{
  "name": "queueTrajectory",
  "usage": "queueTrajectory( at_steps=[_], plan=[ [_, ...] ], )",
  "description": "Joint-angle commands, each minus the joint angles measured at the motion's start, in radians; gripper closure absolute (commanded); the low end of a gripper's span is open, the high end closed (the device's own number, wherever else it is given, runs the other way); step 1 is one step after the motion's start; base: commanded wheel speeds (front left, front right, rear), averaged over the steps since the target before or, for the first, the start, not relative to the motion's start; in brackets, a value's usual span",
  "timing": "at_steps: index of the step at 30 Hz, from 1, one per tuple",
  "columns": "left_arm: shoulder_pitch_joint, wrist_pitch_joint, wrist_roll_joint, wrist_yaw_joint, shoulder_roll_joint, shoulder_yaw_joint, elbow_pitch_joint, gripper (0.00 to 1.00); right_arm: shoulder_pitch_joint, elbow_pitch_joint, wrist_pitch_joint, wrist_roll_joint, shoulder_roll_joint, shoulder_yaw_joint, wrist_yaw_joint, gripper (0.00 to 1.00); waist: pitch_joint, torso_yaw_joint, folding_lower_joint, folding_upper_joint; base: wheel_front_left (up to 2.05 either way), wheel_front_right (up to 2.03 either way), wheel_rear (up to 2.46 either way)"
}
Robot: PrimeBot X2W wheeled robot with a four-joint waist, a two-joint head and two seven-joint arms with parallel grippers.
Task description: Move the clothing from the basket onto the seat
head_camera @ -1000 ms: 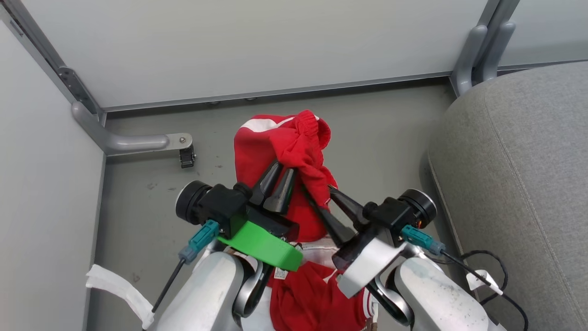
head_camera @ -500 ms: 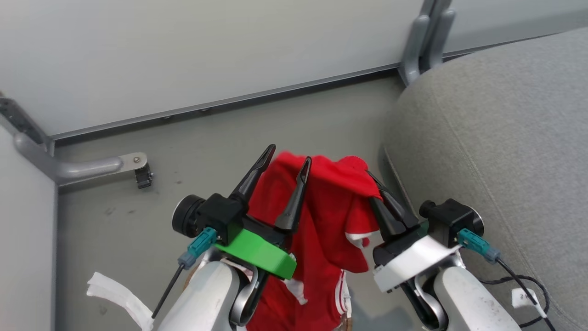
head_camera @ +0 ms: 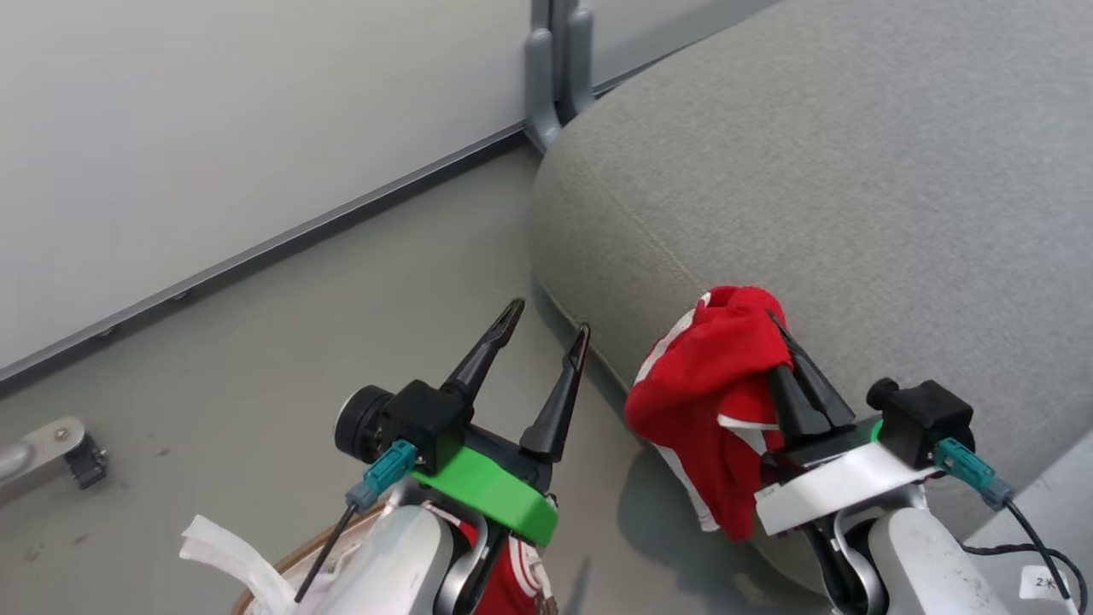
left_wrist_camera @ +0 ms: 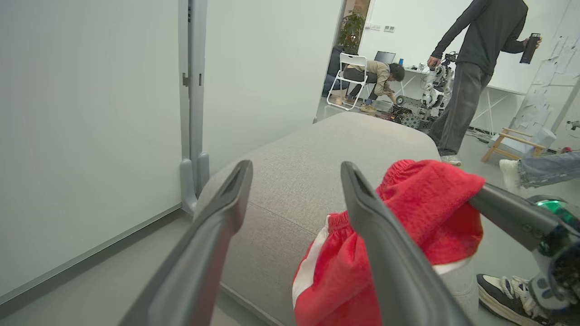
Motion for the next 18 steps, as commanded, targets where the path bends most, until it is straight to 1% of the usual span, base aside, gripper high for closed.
queueTrajectory(
  at_steps=[1, 6, 10, 12, 14, 16, 18],
  plan=[
    [-0.015, -0.001, -0.011, -0.003, 0.005, -0.008, 0.009, 0.00, 0.015, -0.012, -0.002, -0.008, 0.000, -0.013, -0.001, 1.00, 0.001, -0.106, 0.0001, 0.0000, 0.00, 0.00, 0.00],
    [-0.026, -0.001, -0.014, -0.006, 0.005, -0.022, 0.027, 0.00, 0.003, -0.029, -0.002, -0.024, -0.007, -0.059, -0.001, 1.00, 0.014, -0.107, 0.0001, 0.0000, 0.00, 0.00, 0.00],
    [-0.010, -0.001, 0.003, -0.006, 0.005, -0.011, 0.037, 0.00, -0.070, -0.023, -0.002, -0.032, -0.050, -0.062, -0.001, 1.00, 0.029, -0.103, 0.0001, 0.0000, 0.00, 0.00, 0.00],
    [-0.008, -0.001, 0.011, -0.007, 0.004, -0.011, 0.036, 0.00, -0.122, -0.016, -0.002, -0.029, -0.083, -0.079, -0.001, 1.00, 0.050, -0.093, 0.0001, 0.0000, 0.00, 0.00, 0.00],
    [-0.032, -0.001, 0.017, -0.007, 0.004, -0.016, 0.034, 0.00, -0.188, -0.003, -0.002, -0.005, -0.110, -0.119, -0.001, 1.00, 0.081, -0.067, 0.0001, 0.0000, 0.00, 0.00, 0.00],
    [-0.051, -0.001, 0.022, -0.007, 0.005, -0.023, 0.036, 0.00, -0.261, 0.013, -0.002, -0.004, -0.152, -0.139, -0.001, 1.00, 0.109, -0.042, 0.0001, 0.0000, 0.00, 0.00, 0.00],
    [-0.066, -0.001, 0.036, -0.008, 0.005, -0.033, 0.045, 0.00, -0.343, 0.043, -0.002, -0.008, -0.211, -0.155, -0.001, 1.00, 0.142, -0.015, 0.0001, 0.0000, 0.00, 0.00, 0.00]
  ],
)
